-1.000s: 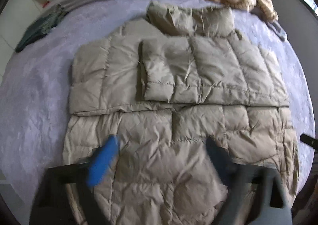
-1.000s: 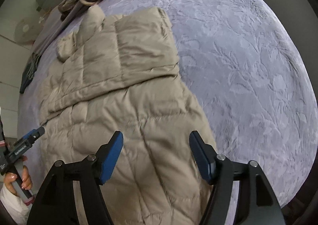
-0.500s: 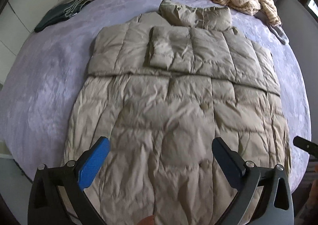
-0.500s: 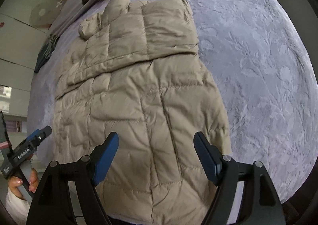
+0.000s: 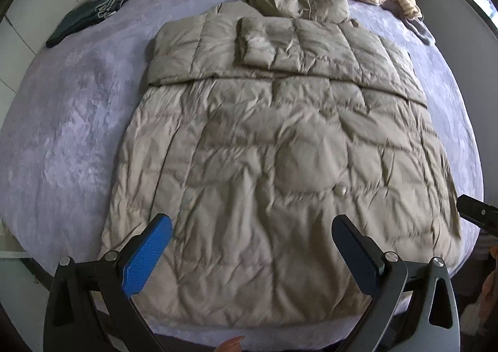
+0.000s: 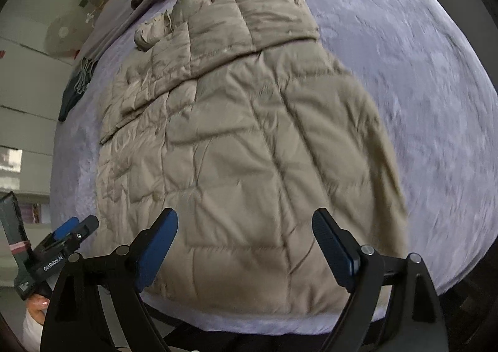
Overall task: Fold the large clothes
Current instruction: 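Grasp the coat hem with both tools and lift it toward the collar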
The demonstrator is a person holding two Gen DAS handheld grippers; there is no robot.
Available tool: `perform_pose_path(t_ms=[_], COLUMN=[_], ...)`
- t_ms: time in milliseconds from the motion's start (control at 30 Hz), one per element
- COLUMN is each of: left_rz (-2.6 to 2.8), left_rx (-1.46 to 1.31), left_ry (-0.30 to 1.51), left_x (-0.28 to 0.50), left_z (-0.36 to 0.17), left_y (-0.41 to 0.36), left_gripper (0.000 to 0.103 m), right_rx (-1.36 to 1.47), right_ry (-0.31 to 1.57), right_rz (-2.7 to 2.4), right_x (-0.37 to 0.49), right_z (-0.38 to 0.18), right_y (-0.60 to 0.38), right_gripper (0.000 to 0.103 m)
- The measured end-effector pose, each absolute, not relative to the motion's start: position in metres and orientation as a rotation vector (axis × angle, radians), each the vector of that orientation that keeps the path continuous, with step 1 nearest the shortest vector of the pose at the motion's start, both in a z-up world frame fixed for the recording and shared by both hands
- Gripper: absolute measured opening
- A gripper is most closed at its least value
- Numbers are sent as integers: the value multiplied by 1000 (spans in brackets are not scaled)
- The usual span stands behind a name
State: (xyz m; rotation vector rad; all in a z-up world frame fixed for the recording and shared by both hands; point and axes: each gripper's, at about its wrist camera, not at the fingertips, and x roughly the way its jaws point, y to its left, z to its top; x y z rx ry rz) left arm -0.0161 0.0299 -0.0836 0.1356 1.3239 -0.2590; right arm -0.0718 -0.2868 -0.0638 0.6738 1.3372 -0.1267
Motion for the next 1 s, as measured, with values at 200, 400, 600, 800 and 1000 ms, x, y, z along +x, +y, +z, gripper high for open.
perform_pose_path(t_ms=[200,400,600,800,1000], left_rz=[-292,-320,-260,-253,-255], left_rx=[169,185,112,-21,-134], left_ry=[1313,1341,1355,1441,1474], left_x=[-33,-49,-61,-77,-95], left_z=[-85,-95,-99,-121,-131], left_y=[56,73,99,109,117], left_gripper=[103,103,103,103,103], right_rx=[788,824,943,1003,1151], right_ry=[1271,1255,1266,1292,1296], right_rz=[-216,-277,-306,-313,-343], right_x=[-108,-141,-160,-175,-195], right_z=[-63,-59,-66,-78,-107], right_y=[-262,-248,-257,-272,-288], right_gripper=[91,91,91,91,91])
